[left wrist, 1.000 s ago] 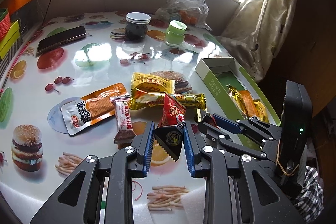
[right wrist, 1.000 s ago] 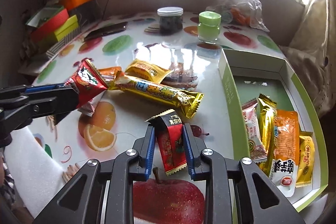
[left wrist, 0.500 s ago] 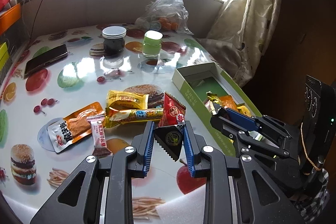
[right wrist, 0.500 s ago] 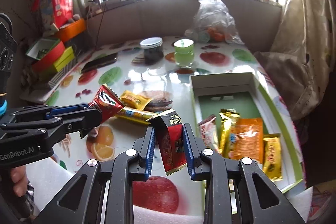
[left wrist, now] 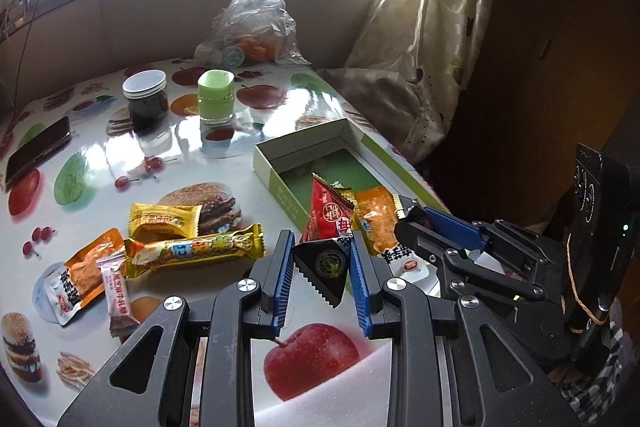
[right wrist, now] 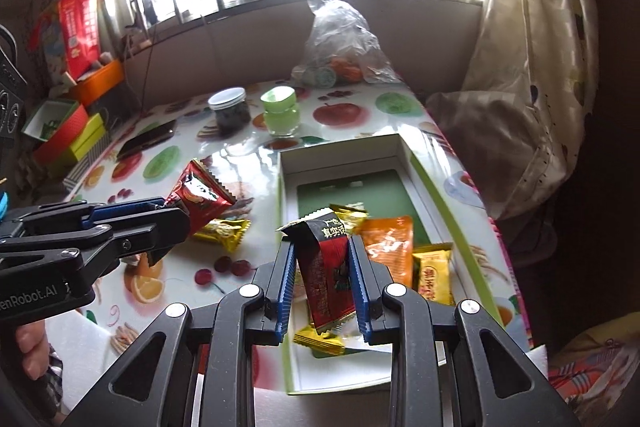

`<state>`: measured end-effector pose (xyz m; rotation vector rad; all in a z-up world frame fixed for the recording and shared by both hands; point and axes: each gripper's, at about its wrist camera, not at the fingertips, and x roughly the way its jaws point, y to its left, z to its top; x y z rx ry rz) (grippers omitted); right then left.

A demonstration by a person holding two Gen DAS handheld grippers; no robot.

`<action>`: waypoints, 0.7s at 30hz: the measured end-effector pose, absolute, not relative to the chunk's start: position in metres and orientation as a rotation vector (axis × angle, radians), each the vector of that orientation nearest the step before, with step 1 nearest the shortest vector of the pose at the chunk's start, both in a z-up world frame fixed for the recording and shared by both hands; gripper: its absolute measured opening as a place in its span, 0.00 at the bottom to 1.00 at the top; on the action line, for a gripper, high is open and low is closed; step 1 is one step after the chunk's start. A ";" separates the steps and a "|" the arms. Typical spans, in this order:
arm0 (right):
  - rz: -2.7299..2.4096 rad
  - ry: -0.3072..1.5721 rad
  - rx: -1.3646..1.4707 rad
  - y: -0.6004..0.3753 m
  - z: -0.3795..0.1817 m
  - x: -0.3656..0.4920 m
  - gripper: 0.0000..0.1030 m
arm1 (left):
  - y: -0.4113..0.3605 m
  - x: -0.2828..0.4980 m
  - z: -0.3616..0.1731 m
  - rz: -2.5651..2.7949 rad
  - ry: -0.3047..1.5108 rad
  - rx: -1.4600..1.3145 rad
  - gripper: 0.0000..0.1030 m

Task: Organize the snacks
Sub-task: 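Carry the red packet with the right gripper while the left carries the black packet to the box, then release the red packet with the right gripper while the left releases the black packet into the box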

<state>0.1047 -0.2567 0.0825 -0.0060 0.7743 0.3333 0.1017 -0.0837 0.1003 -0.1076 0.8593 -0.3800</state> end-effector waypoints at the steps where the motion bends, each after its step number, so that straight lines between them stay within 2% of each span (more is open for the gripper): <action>1: 0.327 0.777 -0.006 -0.259 0.082 0.105 0.24 | -0.087 0.103 0.100 -0.386 0.861 -0.105 0.27; 21: 0.203 0.840 -0.067 -0.283 0.050 0.112 0.25 | -0.124 0.127 0.066 -0.434 0.953 -0.091 0.27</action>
